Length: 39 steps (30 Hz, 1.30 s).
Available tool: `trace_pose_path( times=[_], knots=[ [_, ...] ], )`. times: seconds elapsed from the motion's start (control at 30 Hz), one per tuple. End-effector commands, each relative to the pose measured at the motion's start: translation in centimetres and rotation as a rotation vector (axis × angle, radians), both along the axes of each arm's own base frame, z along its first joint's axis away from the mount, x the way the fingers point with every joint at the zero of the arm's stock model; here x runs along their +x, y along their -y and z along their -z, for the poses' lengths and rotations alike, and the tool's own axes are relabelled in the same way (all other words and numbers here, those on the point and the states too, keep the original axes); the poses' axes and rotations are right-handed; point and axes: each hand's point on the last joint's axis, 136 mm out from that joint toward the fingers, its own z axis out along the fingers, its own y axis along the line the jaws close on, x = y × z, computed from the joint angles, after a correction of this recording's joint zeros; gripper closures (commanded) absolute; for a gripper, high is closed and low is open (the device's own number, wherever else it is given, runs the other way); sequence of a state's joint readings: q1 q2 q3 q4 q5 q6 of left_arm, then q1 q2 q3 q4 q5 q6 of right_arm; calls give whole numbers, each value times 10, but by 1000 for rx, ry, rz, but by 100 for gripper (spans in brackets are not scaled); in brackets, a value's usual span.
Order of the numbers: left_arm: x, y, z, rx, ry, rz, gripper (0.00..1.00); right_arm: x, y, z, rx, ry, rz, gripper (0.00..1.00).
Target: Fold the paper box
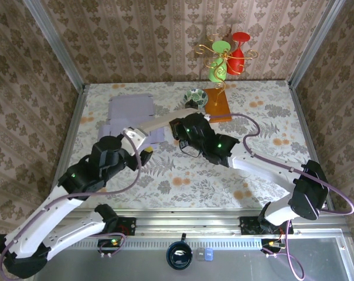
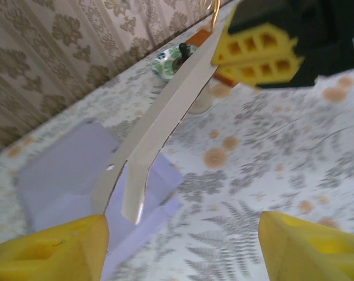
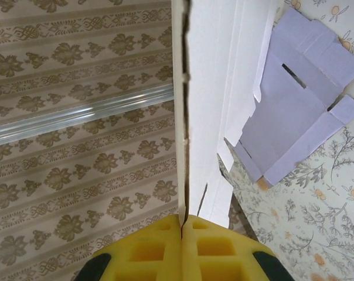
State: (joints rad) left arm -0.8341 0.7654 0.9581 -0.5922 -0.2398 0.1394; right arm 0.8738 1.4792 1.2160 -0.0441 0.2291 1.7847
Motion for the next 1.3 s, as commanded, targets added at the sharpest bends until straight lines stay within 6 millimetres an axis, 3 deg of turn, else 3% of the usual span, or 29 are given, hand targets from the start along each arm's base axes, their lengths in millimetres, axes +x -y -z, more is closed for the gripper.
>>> trace_pose_path(
  times=[0.0, 0.23, 0.33, 0.53, 0.67, 0.77, 0.8, 0.9, 0.97, 1.1, 1.27],
  knots=[
    [27, -5, -6, 230, 163, -25, 29, -3, -5, 7, -39, -52, -47, 100],
    [57, 4, -7, 308, 213, -51, 27, -1, -6, 0, -33, -67, -84, 100],
    [64, 9, -6, 331, 221, -51, 31, 0, -6, -4, -26, -66, -92, 100],
    [71, 18, -5, 372, 243, -20, 64, 3, -7, -12, -3, -68, -113, 100],
    [72, 19, -10, 380, 267, -13, 99, 7, -9, -21, 13, -57, -131, 100],
    [73, 17, -19, 372, 292, -28, 100, 12, -5, -36, 5, -6, -133, 98],
    [72, 16, -24, 366, 298, -34, 100, 15, -1, -45, -8, 24, -134, 85],
    [68, 14, -45, 334, 318, -38, 100, 16, 17, -79, -57, 135, -106, 51],
    [61, 15, -61, 299, 323, -17, 100, 14, 37, -105, -92, 205, -62, 35],
    [40, 20, -90, 198, 303, 53, 100, -2, 87, -157, -151, 322, 24, 25],
    [16, 20, -115, 82, 244, 117, 100, -20, 141, -202, -209, 426, 120, 24]
  ],
)
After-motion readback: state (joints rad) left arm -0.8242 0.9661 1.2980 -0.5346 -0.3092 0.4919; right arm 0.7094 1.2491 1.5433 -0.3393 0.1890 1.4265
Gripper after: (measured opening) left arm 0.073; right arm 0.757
